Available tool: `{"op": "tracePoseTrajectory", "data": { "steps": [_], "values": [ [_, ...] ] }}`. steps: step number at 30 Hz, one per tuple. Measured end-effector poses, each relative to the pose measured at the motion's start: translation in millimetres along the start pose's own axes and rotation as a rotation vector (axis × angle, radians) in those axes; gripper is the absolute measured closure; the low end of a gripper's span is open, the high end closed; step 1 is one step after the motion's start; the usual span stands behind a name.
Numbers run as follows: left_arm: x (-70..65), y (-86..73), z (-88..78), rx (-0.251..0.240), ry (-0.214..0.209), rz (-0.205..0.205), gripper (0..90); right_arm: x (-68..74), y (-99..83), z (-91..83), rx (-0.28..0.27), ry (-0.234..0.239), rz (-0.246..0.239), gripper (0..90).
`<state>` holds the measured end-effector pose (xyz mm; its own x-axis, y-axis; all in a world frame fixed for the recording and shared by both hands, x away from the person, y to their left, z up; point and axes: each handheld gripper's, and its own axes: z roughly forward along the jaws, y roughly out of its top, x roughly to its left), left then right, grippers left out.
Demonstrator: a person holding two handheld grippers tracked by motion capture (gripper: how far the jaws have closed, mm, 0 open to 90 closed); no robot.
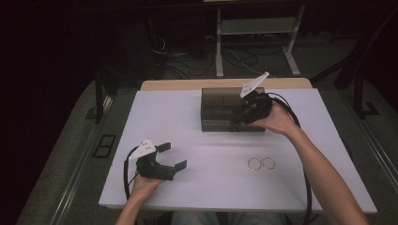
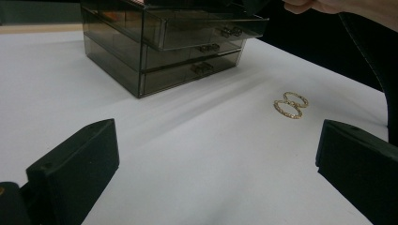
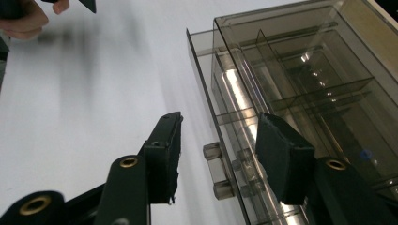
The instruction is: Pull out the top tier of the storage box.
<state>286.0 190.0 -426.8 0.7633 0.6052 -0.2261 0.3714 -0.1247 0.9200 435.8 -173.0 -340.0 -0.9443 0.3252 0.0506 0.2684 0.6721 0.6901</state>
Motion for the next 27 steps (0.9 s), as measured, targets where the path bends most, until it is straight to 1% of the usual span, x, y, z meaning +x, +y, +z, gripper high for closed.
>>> {"op": "tracePoseTrajectory", "data": {
  "steps": [4, 6, 11, 12, 14, 19, 21, 26, 27],
  "values": [
    [0.4, 0.0, 0.1, 0.001, 0.0, 0.002, 0.0, -3.9, -2.6, 2.3, 0.011, 0.004, 0.003, 55.4],
    [0.3, -0.1, 0.1, 0.001, 0.0, 0.001, 0.0, -5.8, -4.0, 3.4, 0.014, 0.011, 0.014, 58.2],
    [0.5, 0.0, 0.0, 0.001, 0.0, 0.002, 0.0, -9.7, -6.2, 5.1, 0.021, 0.02, 0.012, 64.7],
    [0.4, 0.0, 0.0, 0.001, 0.0, 0.002, 0.0, -10.3, -6.6, 5.6, 0.026, 0.026, 0.014, 66.2],
    [0.5, 0.0, 0.1, 0.002, 0.0, 0.003, 0.0, -11.2, -7.2, 7.2, 0.029, 0.03, 0.004, 68.5],
    [0.6, -0.1, 0.2, 0.003, 0.001, 0.001, 0.0, -13.7, -8.3, 10.0, 0.031, 0.054, 0.008, 74.8],
    [0.7, 0.0, 0.1, 0.003, 0.001, 0.002, 0.0, -15.3, -8.8, 11.7, 0.03, 0.059, 0.003, 76.1],
    [0.8, 0.0, 0.2, 0.0, 0.001, 0.0, 0.0, -17.4, -10.4, 16.5, 0.038, 0.088, 0.003, 82.2],
    [0.9, -0.1, 0.2, 0.001, 0.002, 0.001, 0.0, -17.6, -10.7, 17.5, 0.039, 0.092, 0.002, 82.3]
  ]
}}
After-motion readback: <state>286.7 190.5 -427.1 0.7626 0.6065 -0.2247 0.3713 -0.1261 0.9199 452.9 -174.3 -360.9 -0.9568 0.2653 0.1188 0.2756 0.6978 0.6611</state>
